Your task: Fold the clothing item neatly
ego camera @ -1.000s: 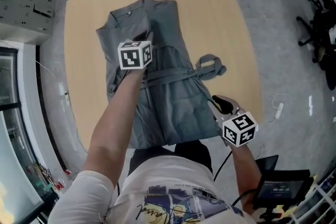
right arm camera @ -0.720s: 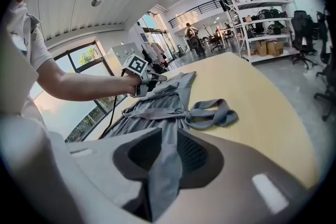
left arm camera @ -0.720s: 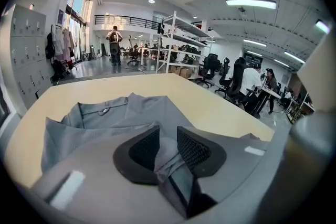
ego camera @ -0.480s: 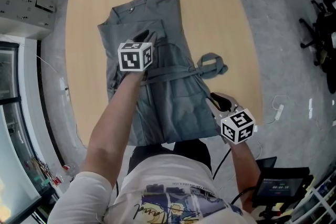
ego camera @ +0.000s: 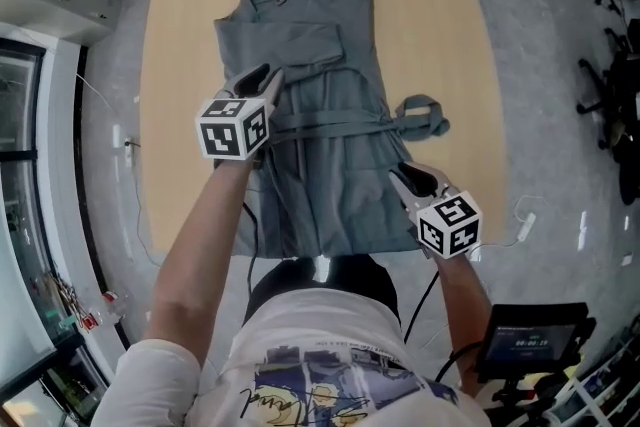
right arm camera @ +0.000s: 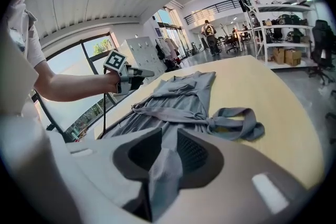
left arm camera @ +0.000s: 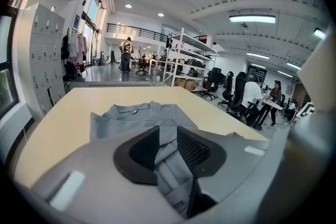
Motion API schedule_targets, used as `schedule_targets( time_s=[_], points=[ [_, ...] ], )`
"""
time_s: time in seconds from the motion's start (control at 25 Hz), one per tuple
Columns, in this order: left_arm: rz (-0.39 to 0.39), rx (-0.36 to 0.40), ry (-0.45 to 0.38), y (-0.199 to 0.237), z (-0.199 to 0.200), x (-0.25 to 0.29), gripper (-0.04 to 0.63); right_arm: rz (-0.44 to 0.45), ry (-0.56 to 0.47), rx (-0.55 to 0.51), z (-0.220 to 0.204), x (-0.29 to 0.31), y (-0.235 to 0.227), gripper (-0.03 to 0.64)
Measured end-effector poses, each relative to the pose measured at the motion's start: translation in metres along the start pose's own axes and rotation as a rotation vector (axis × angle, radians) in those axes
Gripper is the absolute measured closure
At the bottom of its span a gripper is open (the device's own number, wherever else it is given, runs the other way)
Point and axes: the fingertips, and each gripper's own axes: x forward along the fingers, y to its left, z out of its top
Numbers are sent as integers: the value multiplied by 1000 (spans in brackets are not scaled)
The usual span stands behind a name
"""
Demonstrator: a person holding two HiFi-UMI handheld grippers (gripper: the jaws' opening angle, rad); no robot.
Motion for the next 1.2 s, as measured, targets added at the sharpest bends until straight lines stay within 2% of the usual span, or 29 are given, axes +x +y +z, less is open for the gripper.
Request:
schedule_targets(
  time_s=[0.36,0.72,1.0,1.2],
  points=[
    [15,-3,-54,14,-43,-118,485,-19,40,-97,-8,-1,38,534],
    [-34,1,-54,2,-136,-245,485,-35,41,-170,-35,-13,129,534],
    [-75,4,-20,-20,-203,-289,484,-45,59,-190,-76,-29,165,534],
    [-101,4,0,-34,-249,-325,485,-79,62,-160,-118,-55,193,534]
  ],
)
